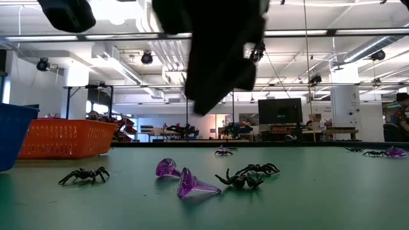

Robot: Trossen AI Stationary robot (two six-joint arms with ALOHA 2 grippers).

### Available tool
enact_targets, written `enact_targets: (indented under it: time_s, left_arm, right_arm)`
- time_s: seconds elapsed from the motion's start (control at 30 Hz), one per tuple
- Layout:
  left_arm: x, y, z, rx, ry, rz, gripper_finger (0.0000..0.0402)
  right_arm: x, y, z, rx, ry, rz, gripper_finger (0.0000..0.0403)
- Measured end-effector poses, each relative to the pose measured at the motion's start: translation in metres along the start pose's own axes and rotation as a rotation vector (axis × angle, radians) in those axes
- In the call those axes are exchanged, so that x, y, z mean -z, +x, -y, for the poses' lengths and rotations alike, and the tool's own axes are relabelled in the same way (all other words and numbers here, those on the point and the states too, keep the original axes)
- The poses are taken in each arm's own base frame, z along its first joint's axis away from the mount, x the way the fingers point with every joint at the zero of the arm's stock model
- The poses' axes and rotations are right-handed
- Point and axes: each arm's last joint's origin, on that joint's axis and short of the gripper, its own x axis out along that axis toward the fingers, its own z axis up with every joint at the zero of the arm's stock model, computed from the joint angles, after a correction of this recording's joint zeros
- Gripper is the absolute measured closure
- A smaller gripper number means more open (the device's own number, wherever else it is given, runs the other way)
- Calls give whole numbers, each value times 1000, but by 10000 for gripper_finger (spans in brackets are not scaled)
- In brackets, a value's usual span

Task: Sort Halloween decoration
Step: Put the black spider toy into the blue bin

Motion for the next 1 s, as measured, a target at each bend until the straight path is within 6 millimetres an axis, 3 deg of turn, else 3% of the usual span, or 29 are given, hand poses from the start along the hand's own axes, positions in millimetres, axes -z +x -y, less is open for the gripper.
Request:
enact_targets:
  time_s: [0.23,0.6,0.8,1.0]
  left_arm:
    - [7,48,0,-119,19,-108,304]
    - [4,110,12,-167,39,-205,304]
    - [12,147,25,-190,115,-295,304]
    - [20,181,30,-219,137,-356,304]
  right_arm:
    - [13,-53,-11,128,-19,23,280]
    - [18,-135,-17,234,136,302,280]
    - [22,-162,-14,285,194,398,280]
    - [24,-172,-14,277,204,413,280]
